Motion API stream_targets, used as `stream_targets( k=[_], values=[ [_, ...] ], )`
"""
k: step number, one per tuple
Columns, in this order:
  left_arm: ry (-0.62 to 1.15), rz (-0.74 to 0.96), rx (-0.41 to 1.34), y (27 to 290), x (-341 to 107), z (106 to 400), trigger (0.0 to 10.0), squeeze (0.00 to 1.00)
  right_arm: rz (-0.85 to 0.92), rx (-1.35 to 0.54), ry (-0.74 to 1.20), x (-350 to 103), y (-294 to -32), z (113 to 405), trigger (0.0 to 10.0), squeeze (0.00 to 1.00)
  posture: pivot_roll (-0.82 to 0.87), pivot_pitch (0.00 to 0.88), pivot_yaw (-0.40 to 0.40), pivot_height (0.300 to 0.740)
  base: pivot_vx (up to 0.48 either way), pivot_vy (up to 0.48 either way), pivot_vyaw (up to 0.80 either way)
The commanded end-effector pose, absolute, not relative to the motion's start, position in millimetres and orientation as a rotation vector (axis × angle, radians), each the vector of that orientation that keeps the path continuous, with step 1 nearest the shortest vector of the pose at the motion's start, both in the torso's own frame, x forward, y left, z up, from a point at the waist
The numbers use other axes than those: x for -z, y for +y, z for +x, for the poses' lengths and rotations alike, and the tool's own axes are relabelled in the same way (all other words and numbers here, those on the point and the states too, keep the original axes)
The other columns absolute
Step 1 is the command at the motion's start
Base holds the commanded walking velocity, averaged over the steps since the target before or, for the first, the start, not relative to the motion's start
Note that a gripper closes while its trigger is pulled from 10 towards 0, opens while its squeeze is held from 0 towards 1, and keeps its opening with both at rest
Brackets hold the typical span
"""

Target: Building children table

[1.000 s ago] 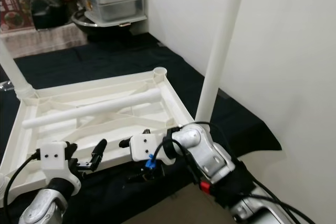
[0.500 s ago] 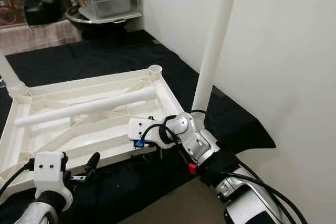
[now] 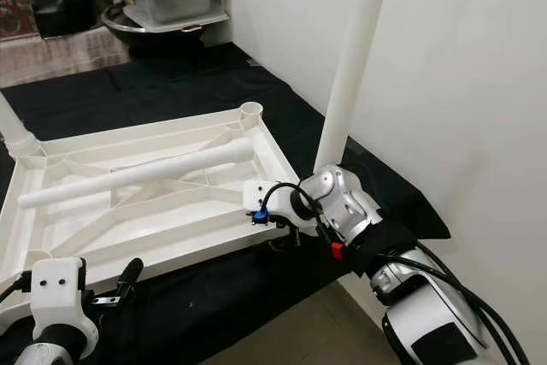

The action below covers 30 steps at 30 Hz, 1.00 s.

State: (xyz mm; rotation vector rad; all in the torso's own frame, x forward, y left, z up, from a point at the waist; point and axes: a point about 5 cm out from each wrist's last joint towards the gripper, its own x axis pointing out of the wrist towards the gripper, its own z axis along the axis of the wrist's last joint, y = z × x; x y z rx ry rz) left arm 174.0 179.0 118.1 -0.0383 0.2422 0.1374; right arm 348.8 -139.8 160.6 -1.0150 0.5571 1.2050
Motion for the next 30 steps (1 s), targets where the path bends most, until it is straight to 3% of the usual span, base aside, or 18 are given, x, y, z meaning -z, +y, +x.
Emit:
stream_targets(
  k=[1,2,8,9,10,11,12,22,30],
  values=[
    [0.271,-0.031,-0.158,182.3,-115.3,172.0,10.0,0.0,-1.043,-1.194,0.603,-158.8,-143.1,349.4,0.6,0.0,0.13,0.073,-0.035,0.74,0.0,0.0,0.0],
    [0.261,-0.032,-0.16,182.9,-117.0,173.0,10.0,0.0,-1.036,-1.185,0.619,-157.1,-143.5,349.6,0.0,0.0,0.13,0.071,-0.035,0.74,0.0,0.0,0.0],
    [0.22,-0.029,-0.16,184.9,-124.3,177.1,10.0,0.0,-1.025,-1.178,0.643,-154.1,-142.7,350.3,0.0,0.0,0.13,0.072,-0.034,0.74,0.0,0.0,0.0],
    [0.202,-0.019,-0.155,185.2,-127.8,178.6,10.0,0.0,-1.031,-1.177,0.645,-153.7,-142.7,350.7,4.0,0.0,0.13,0.072,-0.035,0.74,0.0,0.0,0.0],
    [0.202,-0.019,-0.155,185.2,-127.8,178.6,10.0,0.0,-1.031,-1.177,0.645,-153.7,-142.7,350.7,4.0,0.0,0.13,0.072,-0.035,0.74,0.0,0.0,0.0],
    [0.187,-0.01,-0.151,185.2,-130.8,180.0,10.0,0.0,-1.051,-1.168,0.65,-152.7,-143.9,351.2,8.7,0.0,0.13,0.074,-0.037,0.74,0.0,0.0,0.0],
    [0.179,-0.004,-0.149,185.2,-132.7,180.8,10.0,0.0,-1.067,-1.162,0.654,-152.1,-144.8,351.6,10.0,0.0,0.13,0.074,-0.037,0.74,0.0,0.0,0.0],
    [0.112,-0.074,-0.061,169.2,-149.5,181.9,10.0,0.0,-1.13,-1.121,0.682,-150.6,-144.5,354.1,10.0,0.0,0.13,0.072,-0.04,0.74,0.0,0.0,0.0],
    [0.177,-0.147,-0.117,169.6,-140.2,149.3,10.0,0.0,-1.125,-1.083,0.664,-149.6,-136.6,358.3,10.0,0.0,0.15,0.072,-0.03,0.74,0.0,0.0,0.0]
  ],
)
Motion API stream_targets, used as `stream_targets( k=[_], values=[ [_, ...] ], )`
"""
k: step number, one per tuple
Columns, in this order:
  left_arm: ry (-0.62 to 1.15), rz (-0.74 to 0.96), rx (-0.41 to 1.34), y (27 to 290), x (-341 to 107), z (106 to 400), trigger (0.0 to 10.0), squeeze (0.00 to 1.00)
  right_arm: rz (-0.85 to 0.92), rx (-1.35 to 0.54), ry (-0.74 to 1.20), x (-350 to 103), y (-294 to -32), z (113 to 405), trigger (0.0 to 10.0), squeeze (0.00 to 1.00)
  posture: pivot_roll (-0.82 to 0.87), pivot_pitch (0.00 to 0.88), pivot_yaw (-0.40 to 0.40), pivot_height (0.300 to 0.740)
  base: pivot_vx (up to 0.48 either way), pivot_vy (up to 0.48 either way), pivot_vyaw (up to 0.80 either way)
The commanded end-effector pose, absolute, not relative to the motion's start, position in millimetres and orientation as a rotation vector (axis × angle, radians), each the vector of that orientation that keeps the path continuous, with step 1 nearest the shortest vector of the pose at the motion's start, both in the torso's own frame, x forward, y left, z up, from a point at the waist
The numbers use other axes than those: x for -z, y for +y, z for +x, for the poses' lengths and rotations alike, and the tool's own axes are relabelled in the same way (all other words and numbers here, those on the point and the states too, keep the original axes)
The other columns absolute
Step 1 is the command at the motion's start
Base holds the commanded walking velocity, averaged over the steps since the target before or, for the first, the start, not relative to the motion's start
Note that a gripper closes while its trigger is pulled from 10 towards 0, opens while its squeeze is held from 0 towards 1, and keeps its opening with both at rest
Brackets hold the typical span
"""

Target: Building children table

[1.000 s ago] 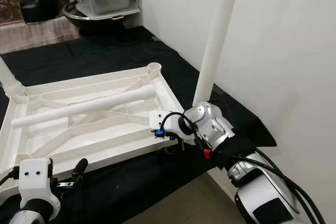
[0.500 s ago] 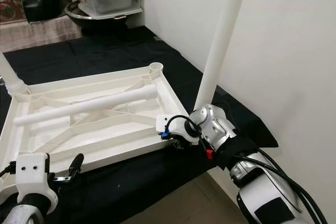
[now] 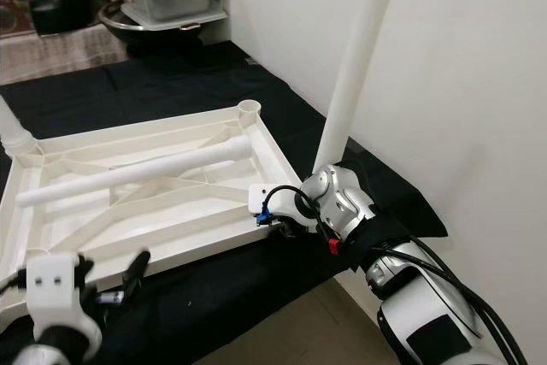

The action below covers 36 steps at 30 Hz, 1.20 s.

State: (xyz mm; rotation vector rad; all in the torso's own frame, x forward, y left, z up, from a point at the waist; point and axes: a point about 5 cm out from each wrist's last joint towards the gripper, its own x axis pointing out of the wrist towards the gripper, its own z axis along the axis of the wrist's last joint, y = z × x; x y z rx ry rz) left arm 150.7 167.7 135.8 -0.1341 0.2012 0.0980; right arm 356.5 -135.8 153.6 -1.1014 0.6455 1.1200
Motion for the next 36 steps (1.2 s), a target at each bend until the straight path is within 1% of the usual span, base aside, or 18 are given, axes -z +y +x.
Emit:
stream_targets(
  k=[1,4,5,6,7,8,9,11,12,13,15,16,17,18,22,34,35,36],
  values=[
    [0.178,-0.158,-0.152,174.6,-140.6,145.2,10.0,0.0,-1.121,-1.07,0.662,-149.2,-136.0,359.6,10.0,0.0,0.15,0.073,-0.028,0.74,0.0,0.0,0.0],
    [0.178,-0.16,-0.192,180.5,-140.6,141.8,10.0,0.0,-1.12,-1.06,0.661,-148.9,-135.5,360.7,10.0,0.0,0.15,0.073,-0.028,0.74,0.0,0.0,0.0],
    [0.181,-0.161,-0.278,193.3,-139.2,136.2,10.0,0.0,-1.116,-1.048,0.658,-148.6,-134.6,362.1,10.0,0.0,0.16,0.076,-0.029,0.74,0.0,0.0,0.0],
    [0.181,-0.161,-0.278,193.3,-139.2,136.2,10.0,0.0,-1.116,-1.048,0.658,-148.6,-134.6,362.1,10.0,0.0,0.16,0.076,-0.029,0.74,0.0,0.0,0.0],
    [0.178,-0.157,-0.363,206.3,-138.4,130.3,10.0,0.0,-1.117,-1.043,0.657,-148.3,-134.0,362.9,10.0,0.0,0.16,0.081,-0.031,0.74,0.0,0.0,0.0],
    [0.178,-0.157,-0.363,206.3,-138.4,130.3,10.0,0.0,-1.117,-1.043,0.657,-148.3,-134.0,362.9,10.0,0.0,0.16,0.081,-0.031,0.74,0.0,0.0,0.0],
    [0.186,-0.189,-0.459,218.7,-134.8,122.6,10.0,0.0,-1.122,-1.041,0.658,-148.0,-133.4,363.5,0.0,0.0,0.16,0.082,-0.034,0.74,0.0,0.0,0.0],
    [0.186,-0.189,-0.459,218.7,-134.8,122.6,10.0,0.0,-1.122,-1.041,0.658,-148.0,-133.4,363.5,0.0,0.0,0.16,0.082,-0.034,0.74,0.0,0.0,0.0],
    [0.193,-0.223,-0.523,226.3,-131.1,117.1,10.0,0.0,-1.125,-1.04,0.658,-147.9,-133.0,363.7,0.0,0.0,0.16,0.084,-0.034,0.74,0.0,0.0,0.0],
    [0.193,-0.223,-0.523,226.3,-131.1,117.1,10.0,0.0,-1.125,-1.04,0.658,-147.9,-133.0,363.7,0.0,0.0,0.16,0.084,-0.034,0.74,0.0,0.0,0.0],
    [0.206,-0.357,-0.575,228.3,-119.5,114.0,10.0,0.0,-1.126,-1.042,0.654,-148.0,-130.3,364.1,0.0,0.0,0.16,0.085,-0.04,0.74,0.0,0.0,0.0],
    [0.206,-0.357,-0.575,228.3,-119.5,114.0,10.0,0.0,-1.126,-1.042,0.654,-148.0,-130.3,364.1,0.0,0.0,0.16,0.085,-0.04,0.74,0.0,0.0,0.0],
    [0.21,-0.419,-0.58,226.4,-114.6,114.4,10.0,0.0,-1.125,-1.042,0.651,-148.1,-129.0,364.4,10.0,0.0,0.16,0.085,-0.039,0.74,0.0,0.0,0.0],
    [0.21,-0.419,-0.58,226.4,-114.6,114.4,10.0,0.0,-1.125,-1.042,0.651,-148.1,-129.0,364.4,10.0,0.0,0.16,0.085,-0.039,0.74,0.0,0.0,0.0],
    [0.263,-0.583,-0.617,228.7,-92.6,113.5,10.0,0.0,-1.126,-1.039,0.637,-150.2,-126.9,365.8,10.0,0.0,0.15,0.083,-0.039,0.74,0.0,0.0,0.0],
    [0.218,-0.677,-0.618,242.6,-86.4,134.4,10.0,0.0,-1.131,-1.089,0.621,-150.0,-125.4,361.7,10.0,0.0,0.14,0.082,-0.042,0.74,0.0,0.0,0.0],
    [0.175,-0.685,-0.63,256.0,-88.6,149.1,10.0,0.0,-1.14,-1.146,0.619,-149.7,-126.0,356.4,10.0,0.0,0.13,0.079,-0.046,0.74,0.0,0.0,0.0],
    [0.175,-0.685,-0.63,256.0,-88.6,149.1,10.0,0.0,-1.14,-1.146,0.619,-149.7,-126.0,356.4,10.0,0.0,0.13,0.079,-0.046,0.74,0.0,0.0,0.0]
  ],
)
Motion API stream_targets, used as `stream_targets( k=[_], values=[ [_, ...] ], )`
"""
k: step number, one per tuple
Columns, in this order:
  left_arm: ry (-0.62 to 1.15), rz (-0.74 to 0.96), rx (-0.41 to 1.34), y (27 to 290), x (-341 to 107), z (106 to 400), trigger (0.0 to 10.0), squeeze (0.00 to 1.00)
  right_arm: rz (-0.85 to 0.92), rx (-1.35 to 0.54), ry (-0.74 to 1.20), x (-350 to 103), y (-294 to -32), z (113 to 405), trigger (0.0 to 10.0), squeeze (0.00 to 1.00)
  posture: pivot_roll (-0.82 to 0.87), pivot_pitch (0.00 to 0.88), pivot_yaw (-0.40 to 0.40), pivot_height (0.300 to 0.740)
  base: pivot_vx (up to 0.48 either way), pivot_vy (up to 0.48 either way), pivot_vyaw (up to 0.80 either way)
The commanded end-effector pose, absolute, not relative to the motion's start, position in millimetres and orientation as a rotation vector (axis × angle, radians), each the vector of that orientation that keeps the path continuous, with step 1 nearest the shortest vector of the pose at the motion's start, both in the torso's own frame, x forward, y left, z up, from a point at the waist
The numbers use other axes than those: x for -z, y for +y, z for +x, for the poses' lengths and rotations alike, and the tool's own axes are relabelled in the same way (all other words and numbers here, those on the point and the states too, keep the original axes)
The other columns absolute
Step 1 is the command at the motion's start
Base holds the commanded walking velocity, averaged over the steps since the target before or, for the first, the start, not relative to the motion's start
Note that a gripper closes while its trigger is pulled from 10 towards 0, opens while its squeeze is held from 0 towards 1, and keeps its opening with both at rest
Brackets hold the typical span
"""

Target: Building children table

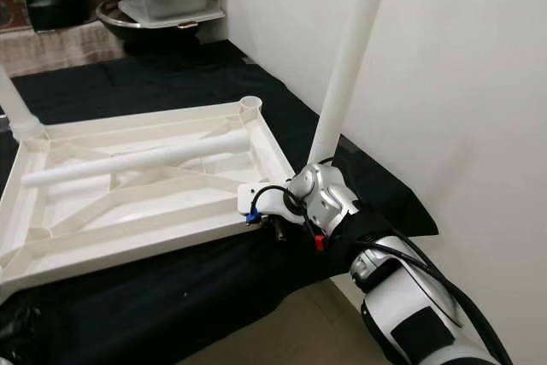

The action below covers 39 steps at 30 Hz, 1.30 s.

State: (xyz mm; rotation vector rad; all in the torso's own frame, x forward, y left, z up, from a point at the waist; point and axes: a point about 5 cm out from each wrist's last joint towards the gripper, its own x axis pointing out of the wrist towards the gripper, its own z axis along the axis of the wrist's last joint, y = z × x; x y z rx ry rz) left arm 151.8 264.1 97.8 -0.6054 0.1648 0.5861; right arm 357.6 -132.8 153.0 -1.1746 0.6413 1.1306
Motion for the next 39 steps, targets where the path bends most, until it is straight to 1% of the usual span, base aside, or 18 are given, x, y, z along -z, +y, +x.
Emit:
stream_targets(
  k=[1,2,3,6,7,8,9,10,12,13,14,15,25,27,29,35,36,39],
  values=[
    [0.128,-0.685,-0.64,271.0,-94.4,163.9,10.0,0.0,-1.143,-1.21,0.622,-149.2,-126.8,350.0,10.0,0.0,0.12,0.078,-0.047,0.74,0.0,0.0,0.0],
    [0.128,-0.685,-0.64,271.0,-94.4,163.9,10.0,0.0,-1.143,-1.21,0.622,-149.2,-126.8,350.0,10.0,0.0,0.12,0.078,-0.047,0.74,0.0,0.0,0.0],
    [0.095,-0.691,-0.646,281.5,-99.7,173.4,10.0,0.0,-1.145,-1.253,0.626,-148.8,-127.5,345.6,10.0,0.0,0.12,0.079,-0.046,0.74,0.0,0.0,0.0],
    [0.095,-0.691,-0.646,281.5,-99.7,173.4,10.0,0.0,-1.145,-1.253,0.626,-148.8,-127.5,345.6,10.0,0.0,0.12,0.079,-0.046,0.74,0.0,0.0,0.0],
    [0.069,-0.688,-0.646,291.3,-105.4,182.2,10.0,0.0,-1.127,-1.311,0.629,-148.5,-127.0,339.2,10.0,0.0,0.11,0.08,-0.046,0.74,0.0,0.0,0.0],
    [0.069,-0.688,-0.646,291.3,-105.4,182.2,10.0,0.0,-1.127,-1.311,0.629,-148.5,-127.0,339.2,10.0,0.0,0.11,0.08,-0.046,0.74,0.0,0.0,0.0],
    [0.05,-0.678,-0.637,299.1,-111.5,190.2,10.0,0.0,-1.077,-1.393,0.628,-147.1,-122.5,328.9,10.0,0.0,0.1,0.08,-0.045,0.74,0.0,0.0,0.0],
    [0.05,-0.678,-0.637,299.1,-111.5,190.2,10.0,0.0,-1.077,-1.393,0.628,-147.1,-122.5,328.9,10.0,0.0,0.1,0.08,-0.045,0.74,0.0,0.0,0.0],
    [0.032,-0.668,-0.619,306.8,-119.1,200.8,10.0,0.0,-0.988,-1.562,0.623,-142.8,-113.8,304.3,10.0,0.0,0.09,0.084,-0.043,0.74,0.0,0.0,0.0],
    [0.032,-0.668,-0.619,306.8,-119.1,200.8,10.0,0.0,-0.988,-1.562,0.623,-142.8,-113.8,304.3,10.0,0.0,0.09,0.084,-0.043,0.74,0.0,0.0,0.0],
    [0.03,-0.677,-0.603,305.8,-120.9,206.0,10.0,0.0,-0.949,-1.666,0.623,-139.1,-107.0,286.1,10.0,0.0,0.08,0.086,-0.046,0.74,0.0,0.0,0.0],
    [0.03,-0.683,-0.598,304.8,-120.9,207.6,10.0,0.0,-0.941,-1.692,0.624,-138.0,-104.8,280.8,10.0,0.0,0.08,0.086,-0.046,0.74,0.0,0.0,0.0],
    [0.037,-0.695,-0.562,297.4,-121.1,218.2,10.0,0.0,-0.835,-1.782,0.631,-129.0,-77.7,253.5,10.0,0.0,0.08,0.085,-0.046,0.74,0.0,0.0,0.0],
    [0.043,-0.687,-0.528,293.3,-123.4,224.0,10.0,0.0,-0.713,-1.812,0.599,-132.8,-64.1,244.3,10.0,0.0,0.07,0.081,-0.041,0.74,0.0,0.0,0.0],
    [0.046,-0.684,-0.516,291.7,-124.0,225.9,10.0,0.0,-0.678,-1.819,0.583,-134.9,-60.7,242.1,10.0,0.0,0.07,0.081,-0.041,0.74,0.0,0.0,0.0],
    [0.056,-0.673,-0.476,283.1,-124.6,231.9,10.0,0.0,-0.704,-1.791,0.524,-135.2,-59.0,241.7,10.0,0.0,0.07,0.077,-0.037,0.74,0.0,0.0,0.0],
    [0.066,-0.659,-0.458,278.6,-124.1,233.7,10.0,0.0,-0.714,-1.764,0.512,-135.0,-60.4,244.6,10.0,1.0,0.07,0.077,-0.037,0.74,0.0,0.0,0.0],
    [0.083,-0.631,-0.424,268.1,-122.3,235.5,10.0,0.0,-0.65,-1.737,0.478,-142.7,-64.3,249.3,10.0,1.0,0.07,0.076,-0.037,0.74,0.0,0.0,0.0]
  ],
)
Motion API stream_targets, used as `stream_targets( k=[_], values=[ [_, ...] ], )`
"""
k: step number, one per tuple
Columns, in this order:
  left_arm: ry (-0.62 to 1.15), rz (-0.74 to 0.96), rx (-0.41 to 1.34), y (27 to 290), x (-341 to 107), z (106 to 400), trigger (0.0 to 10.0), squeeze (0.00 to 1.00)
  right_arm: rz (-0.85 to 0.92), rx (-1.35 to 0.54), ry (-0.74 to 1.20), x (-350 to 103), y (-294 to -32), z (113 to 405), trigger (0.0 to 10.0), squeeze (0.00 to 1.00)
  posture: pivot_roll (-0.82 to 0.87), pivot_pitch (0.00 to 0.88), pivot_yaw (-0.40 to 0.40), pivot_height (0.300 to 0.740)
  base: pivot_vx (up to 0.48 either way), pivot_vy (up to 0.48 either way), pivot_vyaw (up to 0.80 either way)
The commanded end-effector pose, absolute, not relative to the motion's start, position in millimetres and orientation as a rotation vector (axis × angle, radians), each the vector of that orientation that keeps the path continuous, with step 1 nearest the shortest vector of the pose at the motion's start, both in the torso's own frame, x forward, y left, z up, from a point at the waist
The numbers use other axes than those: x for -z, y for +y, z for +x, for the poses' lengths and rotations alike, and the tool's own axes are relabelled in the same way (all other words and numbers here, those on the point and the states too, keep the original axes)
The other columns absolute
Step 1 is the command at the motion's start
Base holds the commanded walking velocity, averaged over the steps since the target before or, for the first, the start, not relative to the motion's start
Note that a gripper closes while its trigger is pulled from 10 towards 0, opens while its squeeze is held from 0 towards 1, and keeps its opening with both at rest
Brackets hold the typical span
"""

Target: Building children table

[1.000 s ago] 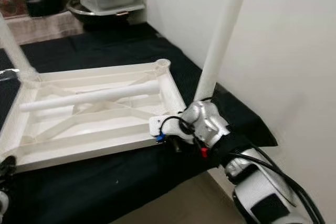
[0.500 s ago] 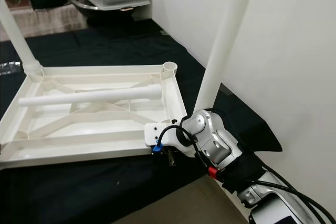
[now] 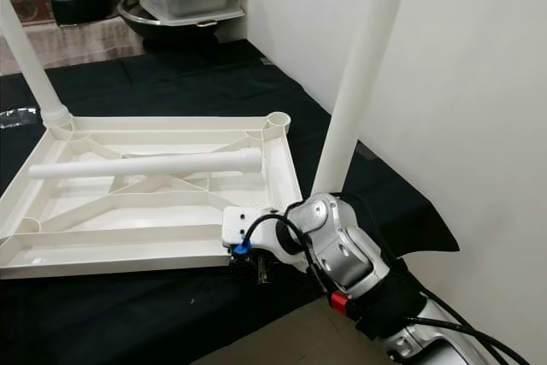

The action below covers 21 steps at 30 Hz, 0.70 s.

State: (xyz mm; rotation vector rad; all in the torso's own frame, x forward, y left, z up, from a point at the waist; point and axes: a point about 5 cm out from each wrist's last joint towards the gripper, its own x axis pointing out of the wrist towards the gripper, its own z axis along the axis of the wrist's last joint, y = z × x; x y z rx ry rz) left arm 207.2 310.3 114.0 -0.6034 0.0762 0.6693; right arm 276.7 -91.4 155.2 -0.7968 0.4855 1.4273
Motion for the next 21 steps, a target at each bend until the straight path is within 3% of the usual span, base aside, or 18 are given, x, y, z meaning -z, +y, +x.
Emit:
stream_targets(
  k=[1,13,15,16,21],
  values=[
    [0.083,-0.631,-0.424,268.1,-122.3,235.5,10.0,0.0,-0.65,-1.737,0.478,-142.7,-64.3,249.3,10.0,1.0,0.07,0.076,-0.037,0.74,0.0,0.0,0.0],
    [0.122,-0.602,-0.394,254.1,-114.8,231.2,10.0,0.0,-0.532,-1.757,0.413,-161.9,-81.2,244.6,10.0,1.0,0.06,0.077,-0.029,0.74,0.0,0.0,0.0],
    [0.126,-0.594,-0.391,252.7,-114.3,231.1,10.0,0.0,-0.51,-1.749,0.387,-164.6,-81.0,244.9,10.0,0.95,0.06,0.077,-0.026,0.74,0.0,0.0,0.0],
    [0.128,-0.581,-0.39,251.8,-114.1,231.6,10.0,0.0,-0.459,-1.719,0.32,-171.0,-77.1,247.5,10.0,0.0,0.06,0.079,-0.022,0.74,0.0,0.0,0.0],
    [0.118,-0.545,-0.395,253.3,-116.5,233.9,10.0,0.0,-0.346,-1.643,0.195,-184.7,-68.3,254.5,10.0,0.0,0.05,0.079,-0.018,0.74,0.0,0.0,0.0]
  ],
)
